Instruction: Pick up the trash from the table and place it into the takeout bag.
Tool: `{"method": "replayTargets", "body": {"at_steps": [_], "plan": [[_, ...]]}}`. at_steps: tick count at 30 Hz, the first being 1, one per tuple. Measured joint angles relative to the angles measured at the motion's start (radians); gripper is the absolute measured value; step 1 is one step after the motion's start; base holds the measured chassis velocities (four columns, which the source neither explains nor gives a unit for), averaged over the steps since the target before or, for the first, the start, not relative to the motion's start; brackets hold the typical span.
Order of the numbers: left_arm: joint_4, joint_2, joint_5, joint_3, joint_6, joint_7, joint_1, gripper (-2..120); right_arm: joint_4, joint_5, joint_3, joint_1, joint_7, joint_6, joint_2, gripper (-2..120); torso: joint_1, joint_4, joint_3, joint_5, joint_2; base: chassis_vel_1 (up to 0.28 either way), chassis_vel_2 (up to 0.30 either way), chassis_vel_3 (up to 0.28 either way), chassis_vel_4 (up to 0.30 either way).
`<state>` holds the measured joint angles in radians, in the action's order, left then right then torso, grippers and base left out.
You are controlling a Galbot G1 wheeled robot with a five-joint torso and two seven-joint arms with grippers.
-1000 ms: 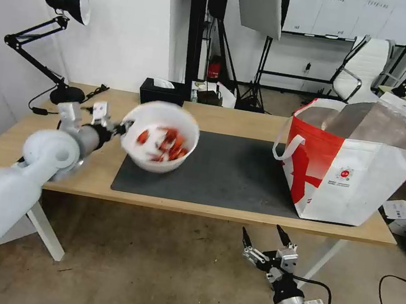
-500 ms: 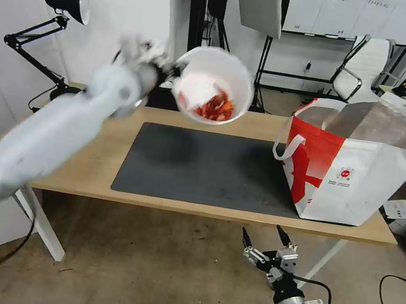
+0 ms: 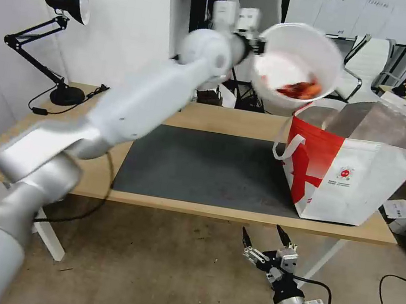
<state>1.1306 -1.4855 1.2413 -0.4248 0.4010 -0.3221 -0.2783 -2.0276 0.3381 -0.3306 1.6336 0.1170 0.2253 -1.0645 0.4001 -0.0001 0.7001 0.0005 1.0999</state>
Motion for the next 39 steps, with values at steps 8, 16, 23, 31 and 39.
{"method": "replayTargets", "body": {"at_steps": [8,16,23,31,39], "plan": [[-0.094,-0.114,-0.085,-0.022,-0.053,0.055,-0.017,0,0.000,0.000,0.000,0.000,0.000,0.000,0.000,100,0.000,-0.0003,0.000,-0.0001,0.000,0.000,0.000,0.000,0.000],[-0.114,-0.117,-0.291,-0.142,-0.216,0.096,0.008,0,0.000,0.000,0.000,0.000,0.000,0.000,0.000,100,0.000,0.0003,0.000,-0.0004,0.000,0.000,0.000,0.000,0.000],[-0.095,-0.111,-0.395,-0.202,-0.292,0.108,0.044,0,0.000,0.000,0.000,0.000,0.000,0.000,0.000,100,0.000,0.0002,0.000,-0.0005,0.000,0.000,0.000,0.000,0.000],[-0.056,-0.110,-0.388,-0.254,-0.275,0.165,0.041,0,0.000,0.000,0.000,0.000,0.000,0.000,0.000,100,0.000,0.0001,0.000,-0.0004,0.000,0.000,0.000,0.000,0.000],[-0.039,-0.109,-0.394,-0.337,-0.274,0.177,0.065,0,0.000,0.000,0.000,0.000,0.000,0.000,0.000,100,0.000,0.0001,0.000,-0.0004,0.000,0.000,0.000,0.000,0.000]]}}
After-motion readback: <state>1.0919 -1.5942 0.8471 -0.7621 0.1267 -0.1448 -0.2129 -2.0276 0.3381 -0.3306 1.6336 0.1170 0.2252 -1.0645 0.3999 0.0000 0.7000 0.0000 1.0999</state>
